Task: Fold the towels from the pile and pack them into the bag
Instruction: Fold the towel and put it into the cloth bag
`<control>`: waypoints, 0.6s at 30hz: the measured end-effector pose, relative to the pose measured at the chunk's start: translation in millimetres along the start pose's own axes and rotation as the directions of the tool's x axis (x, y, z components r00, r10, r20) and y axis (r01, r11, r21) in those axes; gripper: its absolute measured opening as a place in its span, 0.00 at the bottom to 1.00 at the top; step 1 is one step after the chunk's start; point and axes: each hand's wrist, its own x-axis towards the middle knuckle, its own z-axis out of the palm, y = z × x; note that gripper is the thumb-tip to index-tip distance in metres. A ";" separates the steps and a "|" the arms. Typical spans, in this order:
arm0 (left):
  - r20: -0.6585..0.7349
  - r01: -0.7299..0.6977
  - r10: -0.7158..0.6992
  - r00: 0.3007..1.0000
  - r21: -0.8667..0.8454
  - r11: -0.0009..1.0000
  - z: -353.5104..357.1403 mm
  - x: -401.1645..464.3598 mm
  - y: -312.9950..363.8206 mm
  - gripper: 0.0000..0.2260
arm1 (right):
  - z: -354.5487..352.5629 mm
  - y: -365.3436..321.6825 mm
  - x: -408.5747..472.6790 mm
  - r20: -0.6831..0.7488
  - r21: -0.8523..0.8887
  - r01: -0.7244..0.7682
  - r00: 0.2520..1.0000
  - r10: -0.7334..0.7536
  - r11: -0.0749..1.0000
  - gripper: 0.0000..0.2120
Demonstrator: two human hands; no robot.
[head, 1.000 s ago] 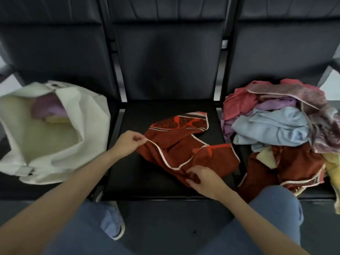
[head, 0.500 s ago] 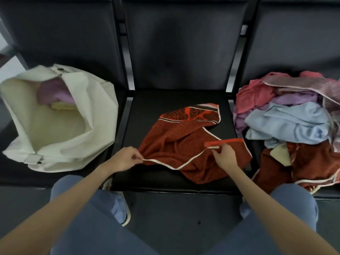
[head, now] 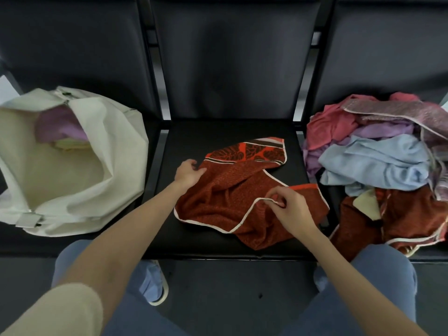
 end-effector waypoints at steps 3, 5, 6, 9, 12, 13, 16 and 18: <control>-0.096 -0.085 0.097 0.991 0.121 0.989 13.1 5.5 18.8 0.16 | -2.5 6.9 0.0 0.046 0.034 0.026 0.999 -0.028 0.999 0.07; -0.248 -0.278 0.314 0.916 0.172 0.945 19.5 -2.9 30.9 0.10 | -4.5 11.7 0.6 0.047 0.063 0.020 0.999 -0.023 0.998 0.07; -0.290 -0.400 0.445 0.847 0.204 0.894 22.6 -10.5 36.3 0.10 | -5.7 13.5 0.5 0.046 0.073 0.011 0.999 -0.015 0.997 0.07; -0.181 -0.715 0.796 0.577 0.360 0.600 32.8 -36.9 45.3 0.11 | -7.0 20.5 -2.0 0.054 0.076 -0.035 0.998 0.031 0.996 0.09; 0.145 -0.843 0.891 0.429 0.419 0.338 47.1 -54.7 32.0 0.11 | -8.5 27.0 -9.0 0.116 0.080 -0.084 0.990 0.075 0.993 0.13; 0.234 -0.855 0.864 0.446 0.397 0.334 50.8 -56.7 23.9 0.12 | -8.9 29.5 -11.8 0.134 0.086 -0.088 0.988 0.076 0.992 0.15; 0.311 -0.801 0.739 0.597 0.281 0.529 58.1 -59.7 2.5 0.17 | -9.3 37.1 -19.6 0.153 0.091 -0.092 0.985 0.078 0.992 0.19; 0.179 -0.762 0.744 0.644 0.235 0.603 59.4 -62.8 1.2 0.14 | -9.3 40.3 -22.7 0.150 0.087 -0.101 0.985 0.087 0.991 0.19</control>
